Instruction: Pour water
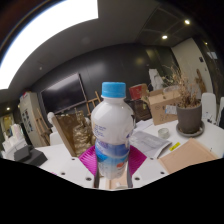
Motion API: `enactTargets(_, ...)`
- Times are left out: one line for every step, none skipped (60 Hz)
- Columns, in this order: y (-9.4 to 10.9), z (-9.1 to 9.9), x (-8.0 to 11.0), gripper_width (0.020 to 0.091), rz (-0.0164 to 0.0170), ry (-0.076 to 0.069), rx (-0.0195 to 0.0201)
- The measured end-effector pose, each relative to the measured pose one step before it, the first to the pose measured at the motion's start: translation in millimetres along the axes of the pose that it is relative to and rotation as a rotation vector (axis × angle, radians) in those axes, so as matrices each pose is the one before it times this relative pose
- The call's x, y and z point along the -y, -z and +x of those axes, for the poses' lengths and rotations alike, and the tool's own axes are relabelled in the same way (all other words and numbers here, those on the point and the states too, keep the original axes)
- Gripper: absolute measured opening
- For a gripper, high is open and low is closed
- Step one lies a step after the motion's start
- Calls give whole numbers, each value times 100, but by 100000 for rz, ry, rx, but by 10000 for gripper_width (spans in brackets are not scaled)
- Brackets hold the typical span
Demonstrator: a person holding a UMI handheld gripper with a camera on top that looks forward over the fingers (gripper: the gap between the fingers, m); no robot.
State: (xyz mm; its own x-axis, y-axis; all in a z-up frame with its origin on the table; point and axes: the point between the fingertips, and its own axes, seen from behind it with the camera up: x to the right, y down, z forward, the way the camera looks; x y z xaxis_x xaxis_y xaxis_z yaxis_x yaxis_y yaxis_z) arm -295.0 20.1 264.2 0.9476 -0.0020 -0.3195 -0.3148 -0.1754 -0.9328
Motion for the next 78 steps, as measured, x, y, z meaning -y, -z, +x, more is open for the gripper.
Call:
enactTargets(-30,902,-12,369,73,4009,-1923)
enactTargets(-85,970,-152,368,-79,3869,-1894)
enactTargets(-108,985,-274,367,-230,3816,-1938)
enactTargets(-192,982,-412,368,-487,3716,-1900)
enactTargets(-175,938,-588,368,-888,3556,-1877)
enactTargets(-142,1144,-865,367,-612,3722,-1722)
enactTargets(-306,840,-643,367,-1340,3539,-1855)
enactTargets(-135,913,-843,368,-678,3248,-1320)
enactTargets(-300,666,-723,368,-1061,3007,-1350)
enactTargets(-308,539,-803,367,-1064,2367,-1045)
enactTargets(-307,453,-849,367,-1251,1736,-744)
enactTargets(-301,342,-899,367,-1426,1100,-475)
enactTargets(-294,280,-933,366,-1510,511,-248)
enactTargets(-305,225,-926,367,-1533,73,44)
enactTargets(-427,-52,-1121,367,-1054,-9,-32)
enactTargets(-96,297,-838,367,-1444,-204,405)
enactTargets(-249,176,-793,366,-1260,-369,237)
enactTargets(-252,209,-733,366,-1069,-166,-29)
enactTargets(-266,222,-708,367,-1012,51,-319)
enactTargets(-258,211,-683,366,-980,192,-407)
enactTargets(-197,178,-634,366,-921,350,-349)
enactTargets(-185,117,-606,367,-858,413,-276)
enactTargets(-188,71,-544,367,-705,418,-202)
enactTargets(-380,-296,-552,367,-388,13,-277)
enactTargets(-43,65,-456,367,-514,-374,114)
enactTargets(-74,-55,-390,367,-603,-716,269)
enactTargets(-88,1,-388,366,-388,-794,216)
enactTargets(-100,16,-375,367,-366,-831,124)
enactTargets(-97,30,-391,367,-417,-764,-30)
enactTargets(-86,54,-417,366,-564,-598,-131)
enactTargets(-240,-31,-319,370,-807,-532,-163)
enactTargets(0,28,-403,371,-687,-632,-119)
enactTargets(-142,-5,-439,371,-307,-667,-92)
enactTargets(155,41,-91,374,419,-688,57)
enactTargets(72,-26,245,374,1997,-710,124)
enactTargets(-32,-43,-192,379,173,-454,139)
enactTargets(79,1,-98,388,2,-314,149)
enactTargets(41,19,83,401,713,-8,26)
enactTargets(27,-20,-80,413,20,-66,119)
enactTargets(25,-3,-26,430,169,-96,66)
enactTargets(113,40,159,447,-186,-62,82)
enactTargets(-19,13,-63,463,83,13,55)
enactTargets(-13,15,33,479,-123,-222,-8)
enactTargets(0,38,-13,493,-88,-123,-30)
enactTargets(5,21,-48,506,-476,-276,-83)
enactTargets(27,65,-134,520,-904,-431,-167)
enactTargets(39,26,-224,553,-1401,-700,-87)
enactTargets(100,30,-257,609,-1564,-906,-25)
enactTargets(140,-31,-166,677,-1375,-1029,117)
enactTargets(203,-1,-158,744,-786,-765,602)
enactTargets(194,-85,-25,835,-1058,-1037,285)
enactTargets(331,43,-78,873,-734,-706,-279)
enactTargets(314,61,24,840,-529,-639,-256)
enactTargets(361,119,80,824,-292,-492,-533)
enactTargets(419,114,101,826,-93,-373,-582)
enactTargets(486,85,124,836,-27,-249,-558)
enactTargets(571,69,135,853,46,-82,-559)
enactTargets(597,52,143,863,-9,37,-575)
enactTargets(641,79,144,863,-9,38,-763)
enactTargets(701,-31,105,855,-102,-6,-379)
enactTargets(656,15,113,851,-341,-129,-320)
enactTargets(826,-109,32,854,-250,-21,-465)
enactTargets(846,-50,116,854,-364,57,-271)
enactTargets(882,-108,72,855,-127,20,-294)
enactTargets(935,-128,65,855,-103,-135,-246)
enactTargets(999,-168,16,854,-205,-229,-155)
enactTargets(1031,-224,-7,854,-248,-129,21)
enactTargets(1050,-233,-42,854,-292,23,148)
enactTargets(1076,-228,-72,853,-339,104,108)
enactTargets(904,-178,-62,854,-522,-22,27)
enactTargets(1197,-245,-162,853,-441,-160,-139)
enactTargets(1146,-284,-146,853,-431,-37,59)
enactTargets(1138,-341,-178,853,-277,190,305)
enactTargets(1142,-341,-178,853,-228,243,386)
enactTargets(1130,-314,-210,854,-274,108,278)
enactTargets(1092,-305,-229,854,-271,74,101)
enactTargets(895,-275,-207,853,-292,367,216)
enactTargets(1124,-329,-231,854,-72,538,336)
